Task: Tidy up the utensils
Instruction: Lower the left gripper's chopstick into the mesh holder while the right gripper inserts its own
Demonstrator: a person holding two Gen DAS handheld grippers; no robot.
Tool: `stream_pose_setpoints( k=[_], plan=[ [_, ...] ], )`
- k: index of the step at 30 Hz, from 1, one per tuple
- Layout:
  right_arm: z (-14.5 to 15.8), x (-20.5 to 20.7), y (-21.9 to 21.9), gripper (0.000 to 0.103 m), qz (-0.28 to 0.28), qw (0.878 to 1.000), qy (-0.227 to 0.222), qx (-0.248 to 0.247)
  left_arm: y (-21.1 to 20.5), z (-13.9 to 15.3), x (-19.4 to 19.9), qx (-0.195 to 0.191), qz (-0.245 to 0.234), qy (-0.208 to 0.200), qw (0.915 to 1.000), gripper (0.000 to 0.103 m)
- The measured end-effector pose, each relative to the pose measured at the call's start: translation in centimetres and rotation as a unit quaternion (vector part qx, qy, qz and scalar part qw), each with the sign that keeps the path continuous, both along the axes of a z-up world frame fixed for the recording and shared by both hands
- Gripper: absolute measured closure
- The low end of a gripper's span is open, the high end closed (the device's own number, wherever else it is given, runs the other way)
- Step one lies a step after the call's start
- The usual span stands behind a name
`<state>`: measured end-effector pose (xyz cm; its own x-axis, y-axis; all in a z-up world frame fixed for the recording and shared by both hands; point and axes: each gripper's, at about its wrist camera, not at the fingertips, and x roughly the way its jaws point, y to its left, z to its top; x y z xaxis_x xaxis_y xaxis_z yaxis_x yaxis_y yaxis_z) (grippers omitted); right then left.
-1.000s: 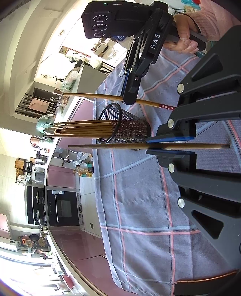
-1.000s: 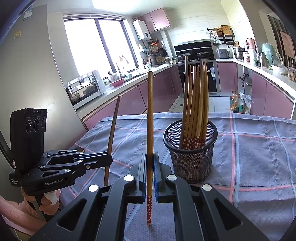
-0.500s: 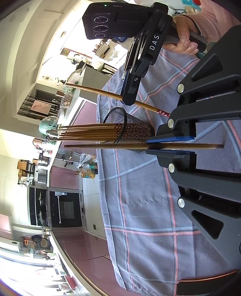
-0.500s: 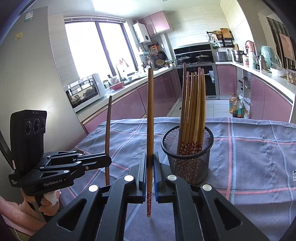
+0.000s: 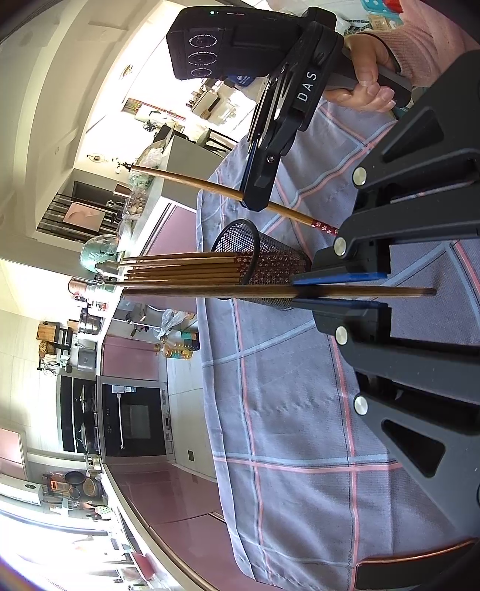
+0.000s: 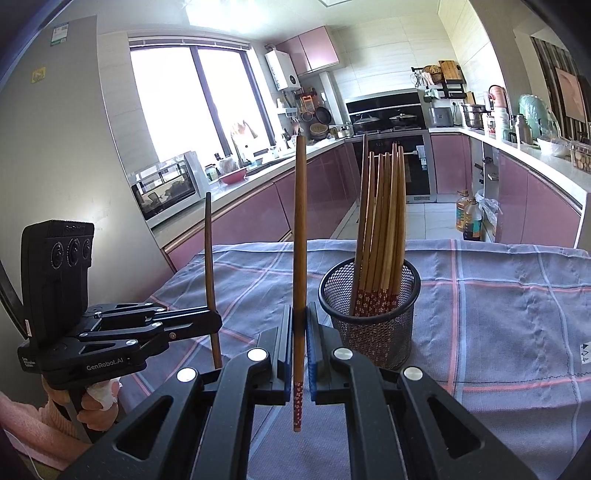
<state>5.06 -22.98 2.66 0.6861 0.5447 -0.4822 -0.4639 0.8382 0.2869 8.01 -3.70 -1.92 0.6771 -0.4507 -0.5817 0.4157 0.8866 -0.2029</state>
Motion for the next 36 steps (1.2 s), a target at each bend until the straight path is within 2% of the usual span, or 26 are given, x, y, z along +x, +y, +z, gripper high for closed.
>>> stream_pose_setpoints(
  k=[36],
  plan=[
    [1.7, 0.7, -0.2, 0.097, -0.001, 1.0, -0.015, 0.0, -0.3, 2.0, 0.7, -0.003, -0.002, -0.01, 0.9999, 0.095]
  ],
)
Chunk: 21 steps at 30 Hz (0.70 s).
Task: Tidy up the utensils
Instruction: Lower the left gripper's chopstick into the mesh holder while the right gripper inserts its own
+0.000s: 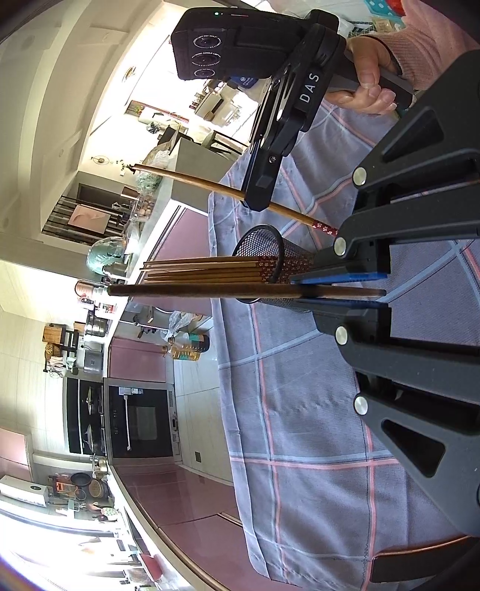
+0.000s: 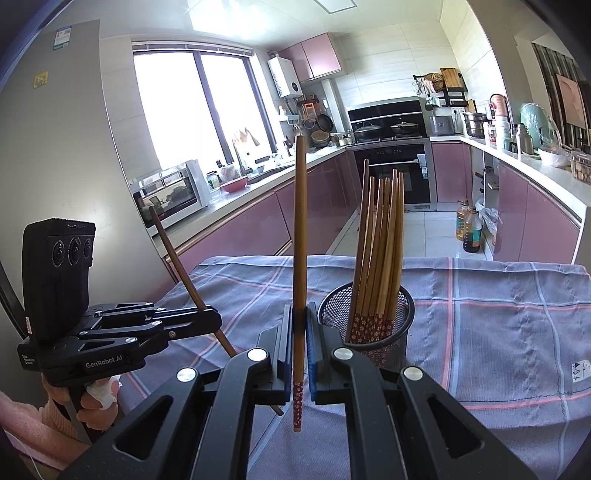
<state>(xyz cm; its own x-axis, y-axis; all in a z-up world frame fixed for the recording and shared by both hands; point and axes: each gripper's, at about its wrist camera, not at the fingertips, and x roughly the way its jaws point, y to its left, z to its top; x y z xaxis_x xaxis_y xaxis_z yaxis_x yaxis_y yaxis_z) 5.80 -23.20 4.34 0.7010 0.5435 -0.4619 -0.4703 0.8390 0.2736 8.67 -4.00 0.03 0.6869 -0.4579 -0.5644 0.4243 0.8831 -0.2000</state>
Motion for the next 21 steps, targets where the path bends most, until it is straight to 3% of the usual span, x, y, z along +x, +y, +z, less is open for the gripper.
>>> stream_pose_setpoints(
  k=[21],
  plan=[
    [1.0, 0.7, -0.3, 0.097, -0.003, 1.0, -0.006, 0.001, -0.3, 1.9, 0.7, -0.002, -0.018, -0.004, 0.9998, 0.095]
  ],
)
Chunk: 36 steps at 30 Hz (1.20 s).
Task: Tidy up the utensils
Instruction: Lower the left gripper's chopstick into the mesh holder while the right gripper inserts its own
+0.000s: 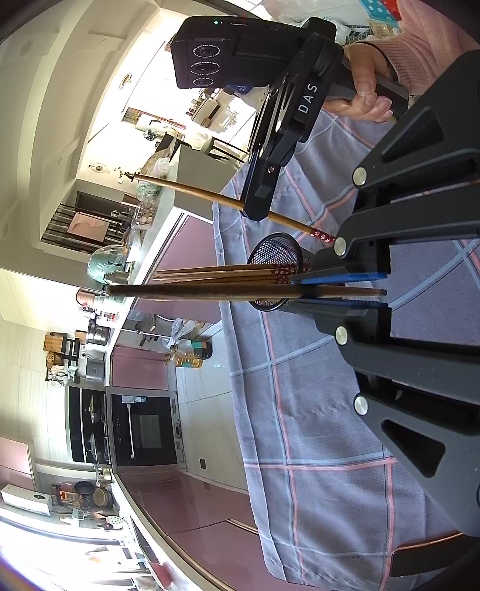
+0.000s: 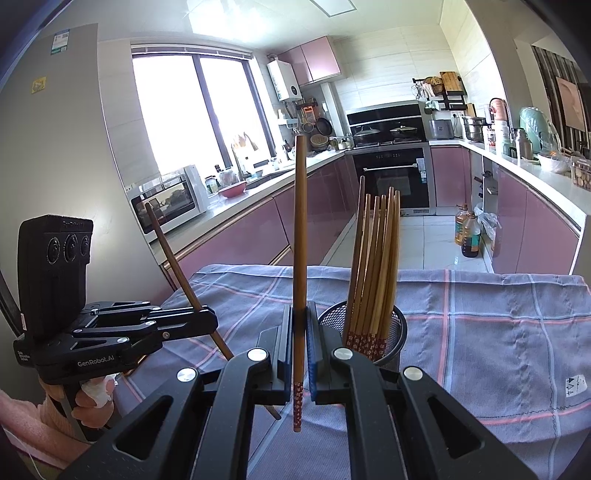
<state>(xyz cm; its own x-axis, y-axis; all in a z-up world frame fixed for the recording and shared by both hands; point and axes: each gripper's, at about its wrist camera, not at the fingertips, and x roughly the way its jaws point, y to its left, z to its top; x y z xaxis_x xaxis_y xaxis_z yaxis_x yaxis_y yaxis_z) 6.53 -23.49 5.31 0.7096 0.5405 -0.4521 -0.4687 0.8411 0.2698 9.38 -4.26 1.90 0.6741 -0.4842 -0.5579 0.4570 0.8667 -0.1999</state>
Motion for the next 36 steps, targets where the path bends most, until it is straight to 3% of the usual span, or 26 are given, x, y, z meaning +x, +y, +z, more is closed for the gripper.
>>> stream_pose_setpoints(
  k=[13, 36],
  plan=[
    [0.8, 0.8, -0.2, 0.097, -0.001, 1.0, -0.005, -0.002, 0.3, 1.3, 0.5, -0.024, -0.024, 0.0, 0.9994, 0.095],
    [2.8, 1.3, -1.1, 0.097, -0.001, 1.0, -0.03, 0.001, -1.5, 5.0, 0.6, -0.023, -0.039, -0.041, 0.9982, 0.095]
  ],
)
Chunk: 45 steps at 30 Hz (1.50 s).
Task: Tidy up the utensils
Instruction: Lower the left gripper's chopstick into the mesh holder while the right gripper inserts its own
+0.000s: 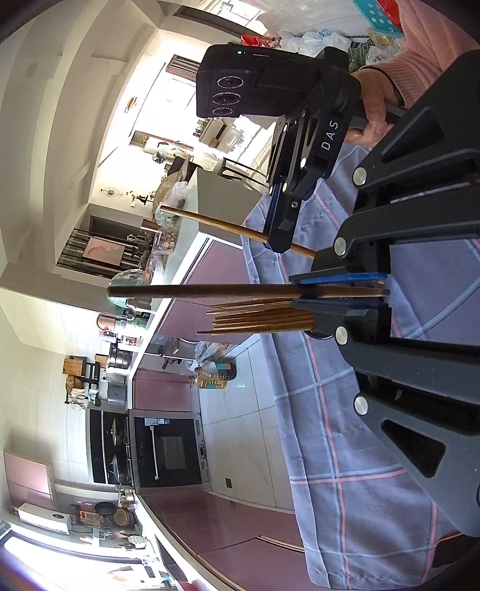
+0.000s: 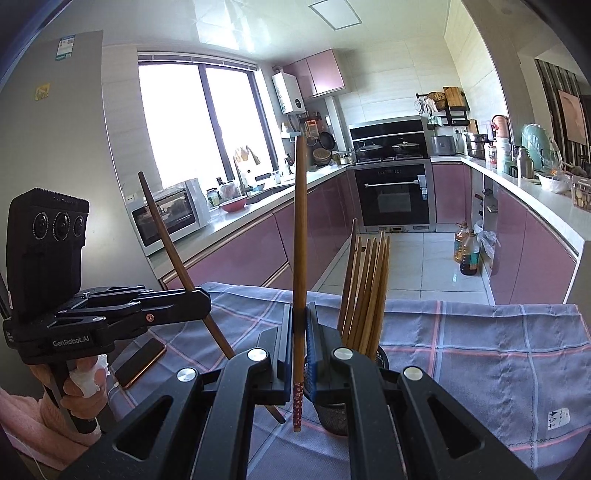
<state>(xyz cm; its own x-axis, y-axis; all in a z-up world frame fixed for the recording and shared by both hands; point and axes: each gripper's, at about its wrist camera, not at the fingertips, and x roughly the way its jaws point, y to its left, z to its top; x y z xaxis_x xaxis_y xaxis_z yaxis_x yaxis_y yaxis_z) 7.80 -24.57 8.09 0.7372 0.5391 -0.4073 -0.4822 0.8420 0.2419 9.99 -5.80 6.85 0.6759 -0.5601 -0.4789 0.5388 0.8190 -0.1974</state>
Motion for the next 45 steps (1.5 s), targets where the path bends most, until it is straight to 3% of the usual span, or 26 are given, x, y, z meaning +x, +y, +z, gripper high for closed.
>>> stream_pose_setpoints(
  k=[17, 45],
  plan=[
    [2.2, 1.2, -0.4, 0.097, -0.014, 0.999, -0.03, -0.007, -0.7, 2.3, 0.8, -0.012, 0.005, -0.034, 0.9993, 0.095],
    [-0.2, 3.1, 0.3, 0.097, -0.022, 0.999, 0.005, -0.027, -3.3, 1.2, 2.7, 0.019, 0.009, 0.001, 0.9998, 0.095]
  ],
)
